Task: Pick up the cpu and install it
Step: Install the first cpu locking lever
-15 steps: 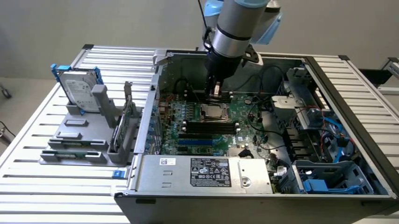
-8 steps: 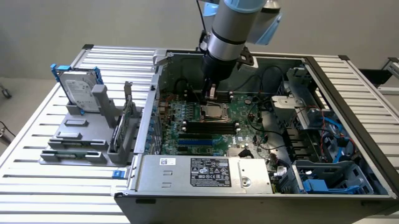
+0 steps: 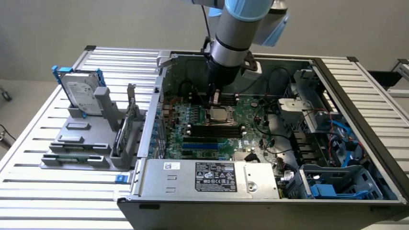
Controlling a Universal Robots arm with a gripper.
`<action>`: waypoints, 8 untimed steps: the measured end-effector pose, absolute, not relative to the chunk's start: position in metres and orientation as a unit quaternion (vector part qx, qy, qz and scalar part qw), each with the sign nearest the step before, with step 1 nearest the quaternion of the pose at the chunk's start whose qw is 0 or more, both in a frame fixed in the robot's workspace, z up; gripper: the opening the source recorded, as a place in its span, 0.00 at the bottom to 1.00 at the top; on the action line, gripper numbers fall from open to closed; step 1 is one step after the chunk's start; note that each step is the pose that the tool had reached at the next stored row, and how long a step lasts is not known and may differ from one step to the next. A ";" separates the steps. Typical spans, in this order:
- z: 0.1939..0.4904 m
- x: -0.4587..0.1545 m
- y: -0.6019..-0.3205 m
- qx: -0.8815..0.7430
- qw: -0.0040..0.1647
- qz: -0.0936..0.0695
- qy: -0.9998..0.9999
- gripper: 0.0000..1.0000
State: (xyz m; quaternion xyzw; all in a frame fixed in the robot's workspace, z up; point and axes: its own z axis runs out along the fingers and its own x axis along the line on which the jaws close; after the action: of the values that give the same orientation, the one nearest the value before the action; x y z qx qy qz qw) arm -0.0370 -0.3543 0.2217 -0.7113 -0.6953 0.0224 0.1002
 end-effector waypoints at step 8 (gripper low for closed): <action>0.208 -0.037 -0.353 -0.711 0.105 0.017 -0.695 0.11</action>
State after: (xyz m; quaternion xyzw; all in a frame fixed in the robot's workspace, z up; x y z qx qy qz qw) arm -0.0371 -0.3534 0.2082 -0.7107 -0.6954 0.0174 0.1052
